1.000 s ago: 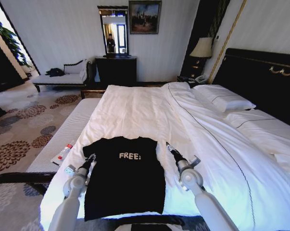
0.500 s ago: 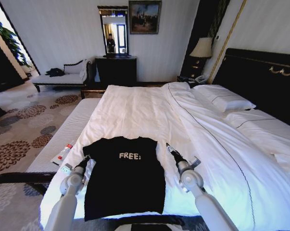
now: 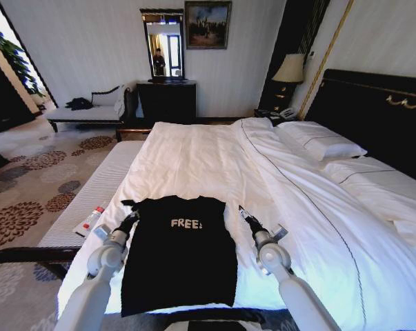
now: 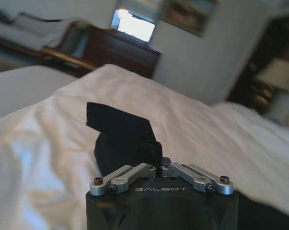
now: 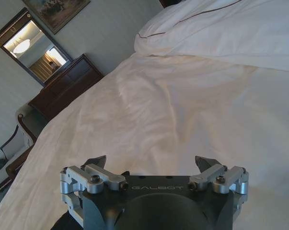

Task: Fold the clothes on the bed.

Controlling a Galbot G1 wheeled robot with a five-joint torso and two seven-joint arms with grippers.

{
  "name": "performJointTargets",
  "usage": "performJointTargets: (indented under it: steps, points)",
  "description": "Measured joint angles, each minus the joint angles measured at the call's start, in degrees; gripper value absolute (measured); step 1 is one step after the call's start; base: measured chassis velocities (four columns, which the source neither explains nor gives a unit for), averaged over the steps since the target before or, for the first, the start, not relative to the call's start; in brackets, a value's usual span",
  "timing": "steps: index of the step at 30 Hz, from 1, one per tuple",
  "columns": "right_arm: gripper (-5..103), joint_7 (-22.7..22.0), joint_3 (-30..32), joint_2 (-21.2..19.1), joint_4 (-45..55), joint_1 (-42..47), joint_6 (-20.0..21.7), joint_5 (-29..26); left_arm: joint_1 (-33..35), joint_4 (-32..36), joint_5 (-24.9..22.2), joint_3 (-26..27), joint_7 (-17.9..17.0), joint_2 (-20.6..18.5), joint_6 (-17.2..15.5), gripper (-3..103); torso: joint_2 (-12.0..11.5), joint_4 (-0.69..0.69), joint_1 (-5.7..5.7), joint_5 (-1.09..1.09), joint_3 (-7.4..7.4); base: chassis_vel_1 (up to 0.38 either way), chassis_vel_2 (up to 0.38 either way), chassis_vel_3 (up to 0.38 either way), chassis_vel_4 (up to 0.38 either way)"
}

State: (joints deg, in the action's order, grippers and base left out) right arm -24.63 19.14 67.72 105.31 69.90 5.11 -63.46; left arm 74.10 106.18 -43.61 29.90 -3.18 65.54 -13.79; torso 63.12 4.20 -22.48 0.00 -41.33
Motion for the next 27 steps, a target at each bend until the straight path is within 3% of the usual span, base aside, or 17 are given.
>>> performJointTargets:
  steps: [15, 25, 27]
  points:
    - [100, -0.19, 0.02, 0.22, -0.27, 0.21, 0.04, 0.44, 0.08, -3.68, 8.90, -8.21, 2.25, -7.15, 1.60, 0, 0.00, 0.01, 0.00, 0.00, 0.00, 0.000, 0.000, 0.000, 0.000]
    - [100, -0.50, -0.15, 0.66, 0.15, 0.42, 0.06, 0.72, 1.64, -1.26, 10.74, -10.78, 2.74, -13.51, 1.74, -2, 0.00, 0.01, 0.00, 0.00, 0.00, 0.000, 0.000, 0.000, 0.000]
    - [100, -0.52, -0.15, 0.76, 0.20, 0.62, 0.06, 0.93, 2.23, -0.41, 12.15, -11.15, 3.14, -14.99, 1.76, 8, 0.00, 0.01, 0.00, -0.01, 0.00, 0.000, 0.000, 0.000, 0.000]
